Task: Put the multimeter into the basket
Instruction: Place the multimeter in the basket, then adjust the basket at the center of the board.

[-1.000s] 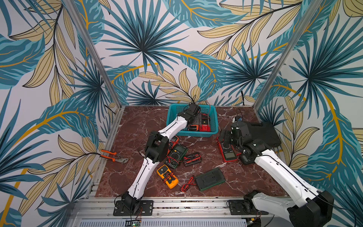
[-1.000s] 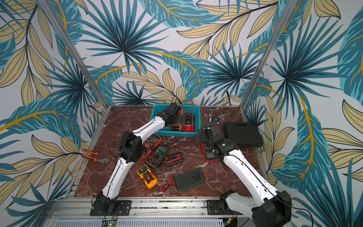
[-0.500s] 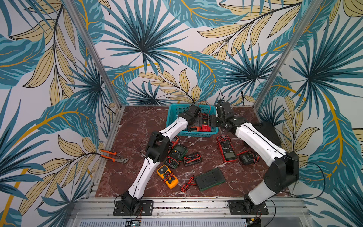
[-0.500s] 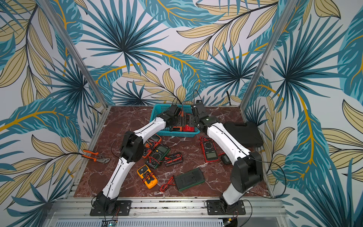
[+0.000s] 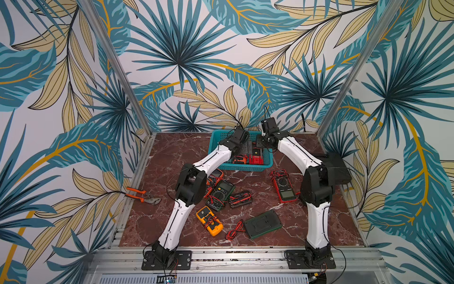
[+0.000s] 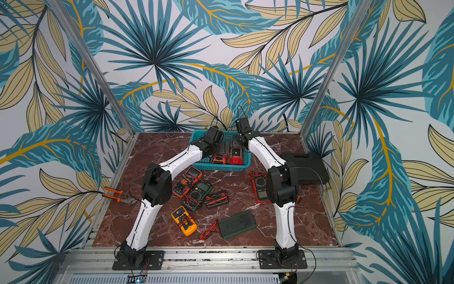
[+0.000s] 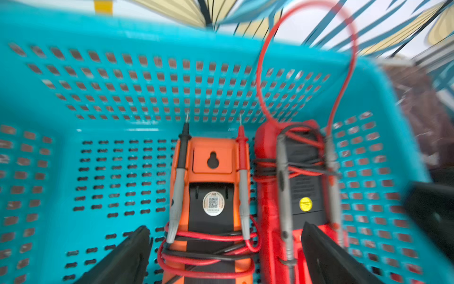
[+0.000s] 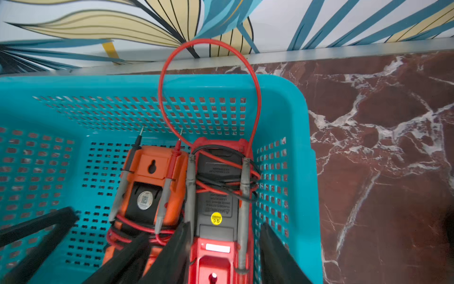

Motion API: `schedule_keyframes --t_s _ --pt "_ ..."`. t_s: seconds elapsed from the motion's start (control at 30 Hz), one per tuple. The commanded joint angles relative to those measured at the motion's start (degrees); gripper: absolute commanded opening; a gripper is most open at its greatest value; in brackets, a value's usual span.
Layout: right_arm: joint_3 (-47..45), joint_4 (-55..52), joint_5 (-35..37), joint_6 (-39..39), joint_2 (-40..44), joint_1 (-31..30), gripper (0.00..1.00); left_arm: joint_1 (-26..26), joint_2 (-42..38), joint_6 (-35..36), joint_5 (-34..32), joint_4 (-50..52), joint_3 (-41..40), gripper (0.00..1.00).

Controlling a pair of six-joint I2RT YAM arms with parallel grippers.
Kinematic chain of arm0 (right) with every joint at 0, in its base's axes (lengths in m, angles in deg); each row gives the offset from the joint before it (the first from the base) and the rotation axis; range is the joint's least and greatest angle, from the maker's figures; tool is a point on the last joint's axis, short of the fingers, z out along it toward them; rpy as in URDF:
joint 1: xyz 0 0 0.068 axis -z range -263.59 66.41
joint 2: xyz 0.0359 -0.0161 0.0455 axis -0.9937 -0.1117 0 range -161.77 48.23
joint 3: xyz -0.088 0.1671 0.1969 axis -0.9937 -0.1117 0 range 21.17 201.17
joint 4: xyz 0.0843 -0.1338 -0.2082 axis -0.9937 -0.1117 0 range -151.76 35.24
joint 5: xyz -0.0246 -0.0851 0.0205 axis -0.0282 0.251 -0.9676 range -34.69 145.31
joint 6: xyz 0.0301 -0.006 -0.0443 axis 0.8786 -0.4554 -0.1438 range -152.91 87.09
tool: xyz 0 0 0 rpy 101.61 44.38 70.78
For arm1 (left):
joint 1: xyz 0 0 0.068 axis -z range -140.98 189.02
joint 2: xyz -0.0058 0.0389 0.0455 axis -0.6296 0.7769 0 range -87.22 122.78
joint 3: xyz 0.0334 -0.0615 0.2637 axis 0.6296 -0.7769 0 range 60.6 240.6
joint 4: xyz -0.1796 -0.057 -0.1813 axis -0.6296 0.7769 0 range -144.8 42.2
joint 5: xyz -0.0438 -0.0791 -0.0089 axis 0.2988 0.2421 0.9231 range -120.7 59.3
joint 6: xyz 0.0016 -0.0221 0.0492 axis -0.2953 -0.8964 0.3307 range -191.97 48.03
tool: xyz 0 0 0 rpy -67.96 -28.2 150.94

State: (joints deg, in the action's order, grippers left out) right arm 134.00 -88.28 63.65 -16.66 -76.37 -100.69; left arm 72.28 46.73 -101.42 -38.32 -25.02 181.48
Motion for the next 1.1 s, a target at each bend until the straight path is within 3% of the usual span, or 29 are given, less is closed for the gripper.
schedule_keyframes --t_s 0.0,0.33,0.63,1.07 --pt "4.45 -1.38 -1.66 -1.19 -3.89 -0.11 0.45 -0.36 -3.65 -0.61 0.27 -3.37 -2.9 1.0" --pt "16.13 -1.46 -0.8 -3.42 -15.08 0.22 0.44 -0.89 -9.45 -0.43 -0.34 -6.9 -10.76 1.0" --pt "26.52 -8.02 -6.03 -4.57 -23.49 0.71 0.44 -1.78 -9.5 -1.13 0.68 -8.2 -13.1 1.0" --pt "15.84 -13.52 -16.95 -9.88 -15.82 0.67 0.38 -2.49 -9.16 -1.66 1.81 -8.62 -14.09 1.0"
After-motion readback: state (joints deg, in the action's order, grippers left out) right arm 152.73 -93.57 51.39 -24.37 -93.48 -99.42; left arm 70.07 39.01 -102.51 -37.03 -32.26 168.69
